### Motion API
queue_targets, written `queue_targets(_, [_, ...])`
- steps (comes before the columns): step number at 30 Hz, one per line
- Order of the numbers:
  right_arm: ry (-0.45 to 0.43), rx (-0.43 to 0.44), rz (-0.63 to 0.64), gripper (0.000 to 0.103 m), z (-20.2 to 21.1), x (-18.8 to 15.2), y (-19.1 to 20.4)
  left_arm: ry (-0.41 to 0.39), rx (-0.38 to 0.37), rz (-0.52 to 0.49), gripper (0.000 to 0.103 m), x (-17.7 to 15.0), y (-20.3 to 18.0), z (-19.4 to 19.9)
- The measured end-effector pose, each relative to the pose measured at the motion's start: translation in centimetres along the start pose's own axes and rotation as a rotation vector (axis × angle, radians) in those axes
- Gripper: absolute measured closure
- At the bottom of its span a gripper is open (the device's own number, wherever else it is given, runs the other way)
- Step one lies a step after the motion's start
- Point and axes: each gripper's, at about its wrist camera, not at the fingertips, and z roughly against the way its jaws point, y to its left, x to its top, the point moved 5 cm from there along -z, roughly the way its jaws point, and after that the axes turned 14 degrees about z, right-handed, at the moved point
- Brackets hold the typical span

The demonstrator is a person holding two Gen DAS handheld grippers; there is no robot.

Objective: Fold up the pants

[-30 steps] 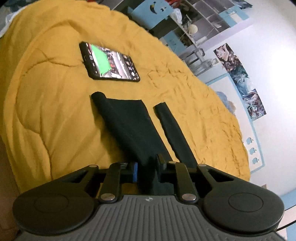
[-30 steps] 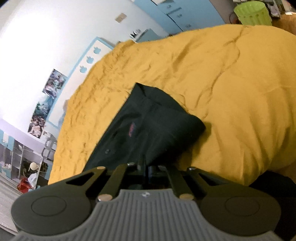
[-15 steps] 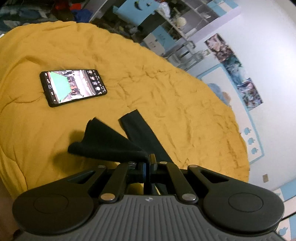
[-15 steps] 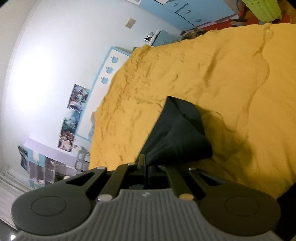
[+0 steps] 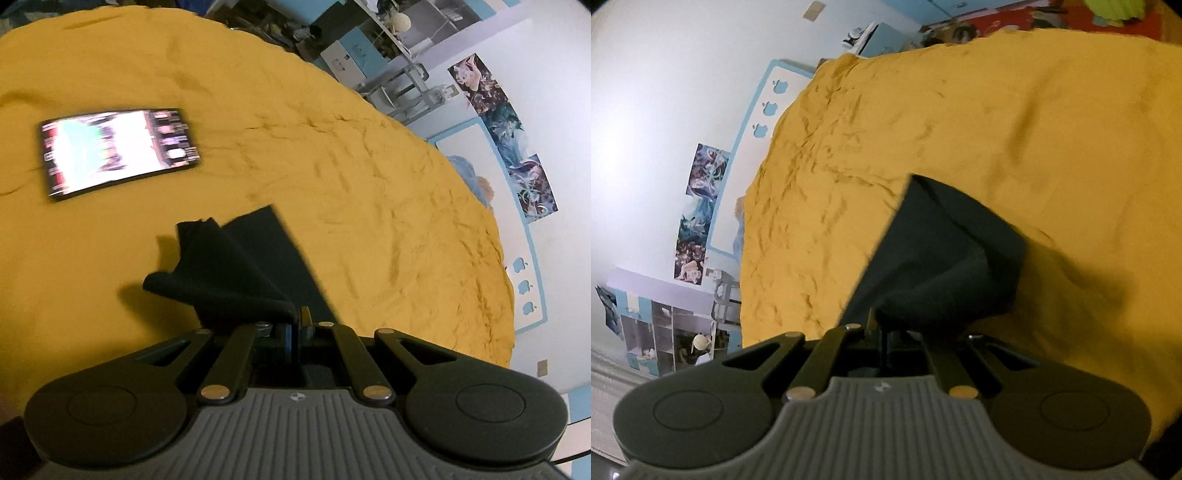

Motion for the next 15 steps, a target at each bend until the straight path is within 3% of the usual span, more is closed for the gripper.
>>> queue_targets(5, [0.070,-0.023,-0.028,0.103,-7.1,6.3,1.9,0.031,0.086,-0.011,0.101,1.4,-5.1,-6.0])
queue_targets(10, [0.179,-0.174,-0.056,0.103,-16.5,9.4,0.3,0.050,0.297,-0.039,0.101,1.8,-6.3,-14.9])
queue_targets(12, [0.247,-0.240,-0.046,0.099,-19.6,9.5,-0.8,0.059,0.346,-0.095,0.100,1.4,-6.3,-17.9])
queue_targets(15, [0.198,-0.253,-0.003,0.096,-20.5,10.1,-2.1,0.000,0.312,-0.109,0.097,1.8,-6.2,-19.4])
